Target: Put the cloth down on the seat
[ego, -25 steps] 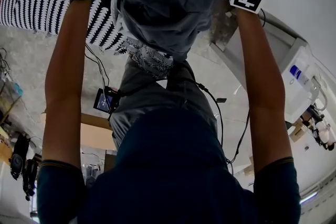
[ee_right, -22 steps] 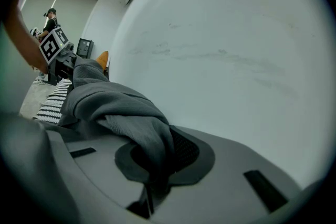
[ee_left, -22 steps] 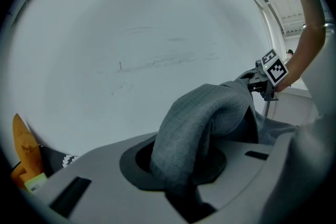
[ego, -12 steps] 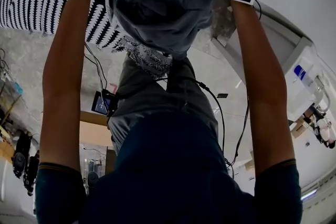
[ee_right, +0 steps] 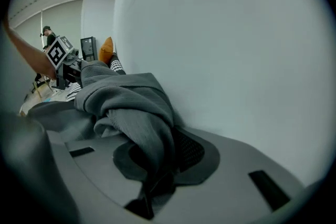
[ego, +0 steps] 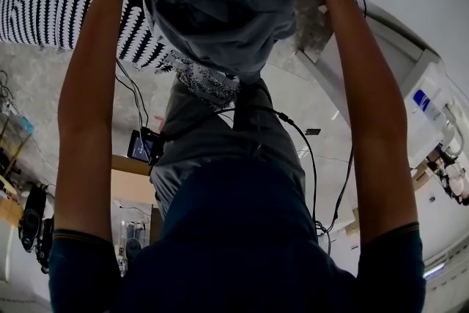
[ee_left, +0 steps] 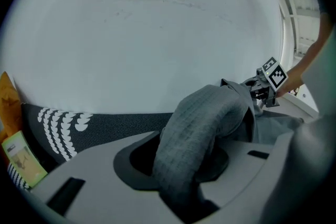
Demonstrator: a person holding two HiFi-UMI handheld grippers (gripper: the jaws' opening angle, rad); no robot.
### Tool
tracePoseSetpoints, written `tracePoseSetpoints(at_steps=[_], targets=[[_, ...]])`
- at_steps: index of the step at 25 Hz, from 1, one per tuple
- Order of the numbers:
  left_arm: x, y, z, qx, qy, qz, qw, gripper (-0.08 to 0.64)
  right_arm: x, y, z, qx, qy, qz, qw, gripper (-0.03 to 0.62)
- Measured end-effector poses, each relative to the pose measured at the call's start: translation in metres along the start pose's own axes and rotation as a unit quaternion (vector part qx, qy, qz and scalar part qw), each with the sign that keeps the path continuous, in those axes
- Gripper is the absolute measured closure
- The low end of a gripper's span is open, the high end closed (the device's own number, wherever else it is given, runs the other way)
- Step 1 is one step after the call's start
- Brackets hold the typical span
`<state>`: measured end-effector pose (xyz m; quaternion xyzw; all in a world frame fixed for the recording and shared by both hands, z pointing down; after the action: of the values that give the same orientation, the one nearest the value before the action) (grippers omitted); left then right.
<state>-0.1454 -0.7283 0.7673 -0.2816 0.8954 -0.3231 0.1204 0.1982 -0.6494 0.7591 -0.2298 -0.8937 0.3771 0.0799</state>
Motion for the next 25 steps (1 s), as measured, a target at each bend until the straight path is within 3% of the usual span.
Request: tracePoseSetpoints(at_steps=[4,9,15,25], targets=[[0.003,0.002,-0.008,0.020,0.012,-0.015,0.9996,0.413,-0.003,0.000,-0.010,0.016,-0.039,0.027,0.999,0.494],[0.008,0.013,-0.018,0.040,0.012,-0.024,0.9988,0.357,-0.001,0.009,-0.015,0.024,-0.044,0.046,0.998,0.449],[0.008,0.043,-0.024,0.045,-0.020,-0.024,0.9985,0.351,0.009,0.031,-0.022,0.028,-0.026,0.057,0.998,0.434],[-0.003,0.112,-0.034,0.013,-0.022,-0.003,0.9997,0.351,0.046,0.069,-0.034,0.017,-0.029,0.056,0.998,0.416]])
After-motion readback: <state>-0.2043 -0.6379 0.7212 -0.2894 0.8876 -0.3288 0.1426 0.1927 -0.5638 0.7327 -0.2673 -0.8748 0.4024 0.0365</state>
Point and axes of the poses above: the fingertips, and each gripper's own axes: y backward along the fingers, x to its left, z out of its top, the point moved 8 cm from there along y, backward along the fingers, and after that the axes turned 12 degrees about z, right-handed, at the moved point
